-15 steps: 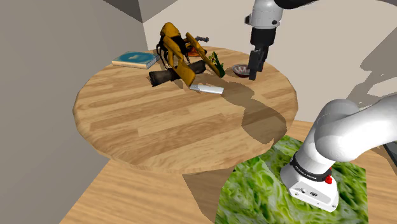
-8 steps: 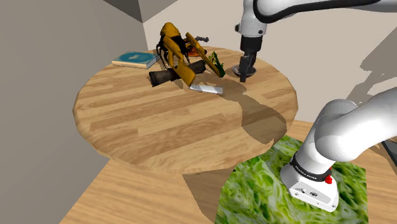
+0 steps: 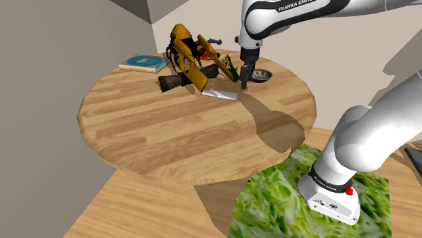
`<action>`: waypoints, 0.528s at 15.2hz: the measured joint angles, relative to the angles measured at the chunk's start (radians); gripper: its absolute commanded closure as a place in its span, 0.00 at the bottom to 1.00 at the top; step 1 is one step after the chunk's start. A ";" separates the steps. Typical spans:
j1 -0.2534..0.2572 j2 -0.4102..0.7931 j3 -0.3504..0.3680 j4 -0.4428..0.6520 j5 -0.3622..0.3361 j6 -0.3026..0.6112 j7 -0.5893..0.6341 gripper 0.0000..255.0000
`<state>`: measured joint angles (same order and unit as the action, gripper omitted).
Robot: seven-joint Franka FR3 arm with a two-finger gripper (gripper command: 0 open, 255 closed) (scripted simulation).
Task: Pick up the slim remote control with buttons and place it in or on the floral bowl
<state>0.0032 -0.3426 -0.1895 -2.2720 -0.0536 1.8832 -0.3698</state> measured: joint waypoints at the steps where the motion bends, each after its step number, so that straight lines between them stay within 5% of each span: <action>1: 0.003 0.039 -0.005 0.014 0.004 0.027 -0.014 0.00; 8: 0.002 0.307 -0.049 0.178 0.044 0.146 -0.151 0.00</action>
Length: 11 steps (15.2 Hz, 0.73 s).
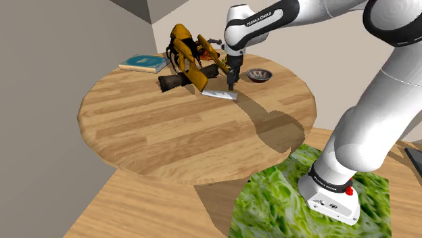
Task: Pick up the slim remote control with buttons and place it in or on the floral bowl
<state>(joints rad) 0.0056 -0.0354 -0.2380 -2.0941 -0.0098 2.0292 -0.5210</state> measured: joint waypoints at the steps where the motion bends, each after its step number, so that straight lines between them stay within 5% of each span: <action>1: -0.003 0.028 -0.004 0.017 0.005 0.013 -0.020 0.00; 11: -0.042 0.378 0.002 0.317 0.088 0.078 -0.174 0.00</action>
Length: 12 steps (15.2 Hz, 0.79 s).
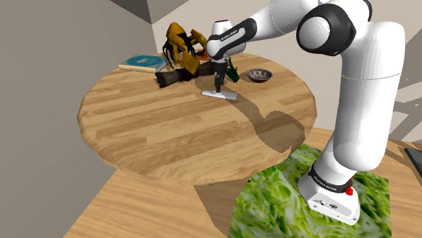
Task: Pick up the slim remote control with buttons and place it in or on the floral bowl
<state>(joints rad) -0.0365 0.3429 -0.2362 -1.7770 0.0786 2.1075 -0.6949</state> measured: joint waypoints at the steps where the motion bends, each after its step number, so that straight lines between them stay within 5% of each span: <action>1: 0.000 0.015 0.003 0.003 0.004 0.012 -0.001 0.00; 12: -0.006 0.065 0.009 -0.019 0.018 0.083 -0.012 0.00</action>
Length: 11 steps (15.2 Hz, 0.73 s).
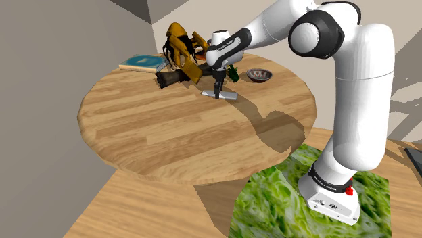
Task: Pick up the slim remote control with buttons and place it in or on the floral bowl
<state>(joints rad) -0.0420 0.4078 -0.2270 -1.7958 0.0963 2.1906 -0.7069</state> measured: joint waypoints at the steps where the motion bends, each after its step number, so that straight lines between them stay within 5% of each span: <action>1: 0.000 0.000 0.000 0.000 0.000 0.000 0.000 0.00; 2: 0.000 0.000 0.000 0.000 0.000 0.000 0.000 1.00; 11: 0.000 0.000 0.000 0.000 0.000 0.000 0.000 1.00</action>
<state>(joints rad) -0.0421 0.4081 -0.2270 -1.7955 0.0964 2.1905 -0.7068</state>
